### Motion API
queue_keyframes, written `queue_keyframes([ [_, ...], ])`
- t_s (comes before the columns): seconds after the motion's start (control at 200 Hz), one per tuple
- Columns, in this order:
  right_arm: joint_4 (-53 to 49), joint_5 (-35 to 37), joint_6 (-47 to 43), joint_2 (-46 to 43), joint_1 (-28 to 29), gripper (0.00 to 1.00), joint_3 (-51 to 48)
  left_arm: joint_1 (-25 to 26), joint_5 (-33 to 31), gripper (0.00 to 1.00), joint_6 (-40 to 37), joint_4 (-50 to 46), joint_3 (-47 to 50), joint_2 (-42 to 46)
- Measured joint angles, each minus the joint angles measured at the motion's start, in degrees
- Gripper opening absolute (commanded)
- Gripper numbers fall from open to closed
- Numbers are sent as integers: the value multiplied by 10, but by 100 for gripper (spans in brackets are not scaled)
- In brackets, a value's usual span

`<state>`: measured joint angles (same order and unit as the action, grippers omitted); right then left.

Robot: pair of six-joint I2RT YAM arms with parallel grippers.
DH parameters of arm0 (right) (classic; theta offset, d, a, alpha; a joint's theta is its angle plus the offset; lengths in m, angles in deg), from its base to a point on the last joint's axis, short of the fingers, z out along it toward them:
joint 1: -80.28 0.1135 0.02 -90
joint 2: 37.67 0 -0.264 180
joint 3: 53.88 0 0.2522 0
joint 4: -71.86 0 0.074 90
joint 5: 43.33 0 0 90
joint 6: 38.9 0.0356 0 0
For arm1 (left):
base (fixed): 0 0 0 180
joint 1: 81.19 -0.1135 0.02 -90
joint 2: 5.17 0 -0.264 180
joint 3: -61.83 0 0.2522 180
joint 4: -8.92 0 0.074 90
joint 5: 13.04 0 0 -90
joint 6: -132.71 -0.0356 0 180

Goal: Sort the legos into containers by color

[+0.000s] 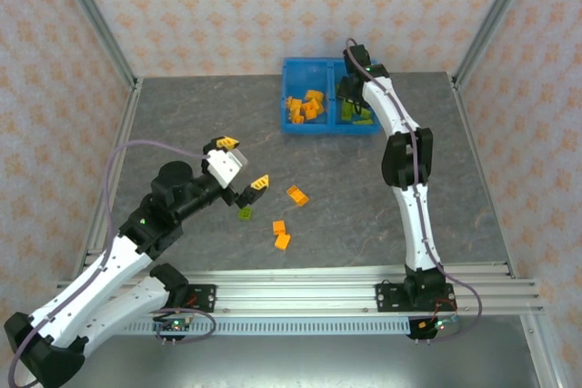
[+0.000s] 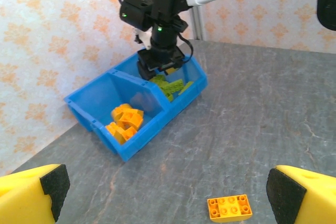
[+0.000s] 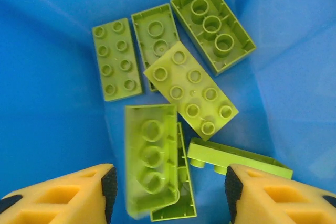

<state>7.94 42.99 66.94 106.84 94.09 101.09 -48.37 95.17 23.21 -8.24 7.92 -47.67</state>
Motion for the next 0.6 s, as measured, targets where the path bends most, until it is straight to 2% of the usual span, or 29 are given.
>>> queue_keyframes([
  [0.17, -10, -20, 1, -21, -2, 59, 5, 27, 5, 100, -7, 9, 0, -32],
  [0.29, -17, -26, 4, -82, -2, 60, -22, 31, -2, 100, 2, 0, -15, -63],
  [0.365, -5, -35, 9, -167, -1, 64, -96, 31, -27, 100, 39, -22, -45, -92],
  [0.495, 60, -65, 11, -375, 3, 74, -299, 31, -90, 97, 136, -97, -137, -167],
  [0.601, 128, -82, 10, -545, 13, 83, -466, 36, -115, 97, 195, -128, -179, -224],
])
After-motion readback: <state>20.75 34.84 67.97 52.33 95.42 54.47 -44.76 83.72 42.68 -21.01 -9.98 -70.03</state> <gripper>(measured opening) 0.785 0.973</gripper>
